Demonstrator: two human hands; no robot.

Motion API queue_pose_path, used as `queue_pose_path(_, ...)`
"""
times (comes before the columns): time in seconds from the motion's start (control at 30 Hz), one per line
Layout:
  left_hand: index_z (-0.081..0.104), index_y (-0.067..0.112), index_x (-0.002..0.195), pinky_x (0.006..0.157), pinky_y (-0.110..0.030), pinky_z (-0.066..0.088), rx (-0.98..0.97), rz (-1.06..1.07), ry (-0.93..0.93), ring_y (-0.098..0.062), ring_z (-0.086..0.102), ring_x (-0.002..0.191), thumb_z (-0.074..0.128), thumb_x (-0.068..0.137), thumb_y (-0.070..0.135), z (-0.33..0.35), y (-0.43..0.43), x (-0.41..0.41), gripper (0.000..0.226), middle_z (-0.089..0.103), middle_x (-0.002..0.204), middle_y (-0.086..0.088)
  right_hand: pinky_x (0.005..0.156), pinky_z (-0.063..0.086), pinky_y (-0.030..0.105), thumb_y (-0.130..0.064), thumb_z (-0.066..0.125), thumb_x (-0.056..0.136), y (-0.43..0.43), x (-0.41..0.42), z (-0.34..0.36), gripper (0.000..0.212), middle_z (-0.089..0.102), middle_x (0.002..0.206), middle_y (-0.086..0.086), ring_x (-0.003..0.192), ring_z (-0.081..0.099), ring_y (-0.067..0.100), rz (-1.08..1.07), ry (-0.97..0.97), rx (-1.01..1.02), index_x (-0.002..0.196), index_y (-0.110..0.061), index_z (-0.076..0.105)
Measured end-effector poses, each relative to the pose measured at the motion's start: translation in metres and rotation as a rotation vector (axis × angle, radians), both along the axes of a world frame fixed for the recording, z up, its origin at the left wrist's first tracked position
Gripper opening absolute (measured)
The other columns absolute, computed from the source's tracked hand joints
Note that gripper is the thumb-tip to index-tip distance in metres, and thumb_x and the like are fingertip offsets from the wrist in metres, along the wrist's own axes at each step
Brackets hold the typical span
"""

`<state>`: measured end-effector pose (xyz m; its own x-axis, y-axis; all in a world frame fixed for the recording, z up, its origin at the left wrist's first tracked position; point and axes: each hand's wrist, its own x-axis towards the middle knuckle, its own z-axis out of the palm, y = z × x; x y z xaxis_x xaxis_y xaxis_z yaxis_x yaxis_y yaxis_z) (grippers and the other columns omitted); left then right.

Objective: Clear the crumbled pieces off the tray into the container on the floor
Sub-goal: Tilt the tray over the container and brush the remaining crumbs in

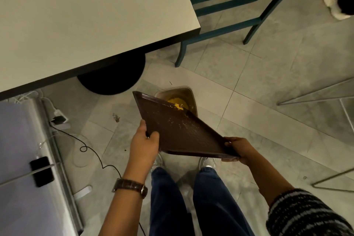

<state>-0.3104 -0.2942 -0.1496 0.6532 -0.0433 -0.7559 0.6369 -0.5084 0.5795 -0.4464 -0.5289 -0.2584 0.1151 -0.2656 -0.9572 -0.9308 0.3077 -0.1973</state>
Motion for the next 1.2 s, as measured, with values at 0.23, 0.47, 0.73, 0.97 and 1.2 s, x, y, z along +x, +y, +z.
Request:
queue_pose_path(0.23, 0.049, 0.005, 0.121, 0.054, -0.023, 0.057, -0.061, 0.158, 0.079, -0.027, 0.059, 0.097, 0.040, 0.094, 0.004, -0.005, -0.019, 0.006, 0.029, 0.059, 0.116, -0.016, 0.048, 0.057, 0.043, 0.002, 0.037, 0.095, -0.021, 0.016, -0.008, 0.029, 0.059, 0.088, 0.021, 0.042, 0.061, 0.028, 0.040, 0.039, 0.012, 0.112, -0.003, 0.060)
queue_pose_path(0.47, 0.049, 0.010, 0.124, 0.055, -0.022, 0.057, -0.072, 0.154, 0.089, -0.028, 0.060, 0.100, 0.038, 0.095, 0.006, -0.007, -0.026, 0.006, 0.031, 0.058, 0.116, -0.013, 0.046, 0.055, 0.045, -0.002, 0.039, 0.096, -0.021, 0.015, -0.010, 0.025, 0.056, 0.107, 0.023, 0.065, 0.060, 0.035, 0.009, 0.092, 0.029, 0.112, -0.002, 0.059)
queue_pose_path(0.73, 0.050, 0.016, 0.112, 0.058, -0.027, 0.056, -0.094, 0.193, 0.067, -0.021, 0.060, 0.091, 0.036, 0.097, 0.006, -0.001, -0.017, 0.019, 0.023, 0.061, 0.098, -0.002, 0.049, 0.056, 0.048, -0.003, 0.038, 0.097, -0.015, 0.022, -0.016, 0.025, 0.060, 0.095, 0.021, 0.068, 0.062, 0.036, -0.023, 0.109, 0.049, 0.114, -0.004, 0.057)
queue_pose_path(0.97, 0.056, 0.009, 0.109, 0.052, -0.023, 0.057, -0.081, 0.253, 0.042, -0.023, 0.064, 0.089, 0.039, 0.095, 0.006, 0.002, -0.010, 0.012, 0.022, 0.065, 0.100, -0.009, 0.050, 0.058, 0.045, -0.006, 0.040, 0.098, -0.006, 0.021, -0.012, 0.022, 0.060, 0.090, 0.019, 0.069, 0.065, 0.035, -0.005, 0.092, 0.053, 0.111, -0.007, 0.058)
queue_pose_path(1.2, 0.057, 0.007, 0.112, 0.081, -0.045, 0.055, 0.011, 0.261, 0.150, -0.030, 0.060, 0.097, 0.041, 0.095, 0.010, -0.018, -0.017, 0.005, 0.023, 0.062, 0.112, -0.012, 0.051, 0.057, 0.046, -0.006, 0.049, 0.095, -0.001, 0.007, -0.020, 0.023, 0.059, 0.089, 0.018, 0.069, 0.064, 0.036, 0.018, 0.145, 0.004, 0.114, -0.003, 0.061)
